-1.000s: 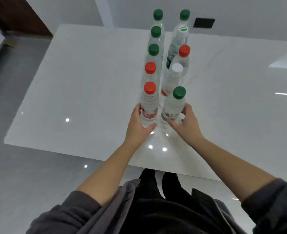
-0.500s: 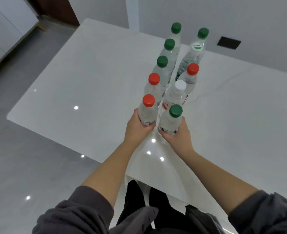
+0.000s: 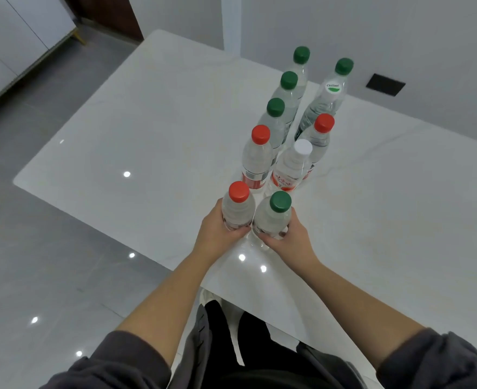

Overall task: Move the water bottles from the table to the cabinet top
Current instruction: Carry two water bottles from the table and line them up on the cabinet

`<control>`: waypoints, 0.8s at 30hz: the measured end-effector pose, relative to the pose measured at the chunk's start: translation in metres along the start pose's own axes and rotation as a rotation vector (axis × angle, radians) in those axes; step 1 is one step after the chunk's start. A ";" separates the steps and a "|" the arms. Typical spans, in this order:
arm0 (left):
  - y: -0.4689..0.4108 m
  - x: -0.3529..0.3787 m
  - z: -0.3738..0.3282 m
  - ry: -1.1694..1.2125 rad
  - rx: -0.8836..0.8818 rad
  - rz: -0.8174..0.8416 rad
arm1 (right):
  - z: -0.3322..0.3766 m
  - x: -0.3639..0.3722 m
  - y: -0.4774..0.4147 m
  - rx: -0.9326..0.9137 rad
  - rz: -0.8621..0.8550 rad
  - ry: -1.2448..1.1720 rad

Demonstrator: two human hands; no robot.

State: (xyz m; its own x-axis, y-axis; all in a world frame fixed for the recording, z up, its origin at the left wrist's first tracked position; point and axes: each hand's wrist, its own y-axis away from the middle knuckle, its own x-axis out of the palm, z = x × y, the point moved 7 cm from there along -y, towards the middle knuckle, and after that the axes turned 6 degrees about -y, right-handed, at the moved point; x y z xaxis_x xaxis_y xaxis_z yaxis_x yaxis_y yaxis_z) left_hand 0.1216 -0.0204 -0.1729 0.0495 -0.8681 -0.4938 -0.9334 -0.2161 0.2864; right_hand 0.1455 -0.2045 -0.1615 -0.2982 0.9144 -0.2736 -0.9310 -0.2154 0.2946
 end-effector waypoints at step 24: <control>0.123 -0.235 -0.072 0.312 0.091 -0.666 | 0.229 0.092 0.024 -0.494 0.130 -0.142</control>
State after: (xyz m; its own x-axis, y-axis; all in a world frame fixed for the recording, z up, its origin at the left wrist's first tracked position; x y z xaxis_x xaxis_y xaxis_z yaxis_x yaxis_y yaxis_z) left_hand 0.0212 0.1253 0.0379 0.7013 -0.6558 -0.2794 -0.6957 -0.7151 -0.0681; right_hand 0.1437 -0.0472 0.0306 -0.4179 0.8997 -0.1264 -0.8867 -0.4342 -0.1586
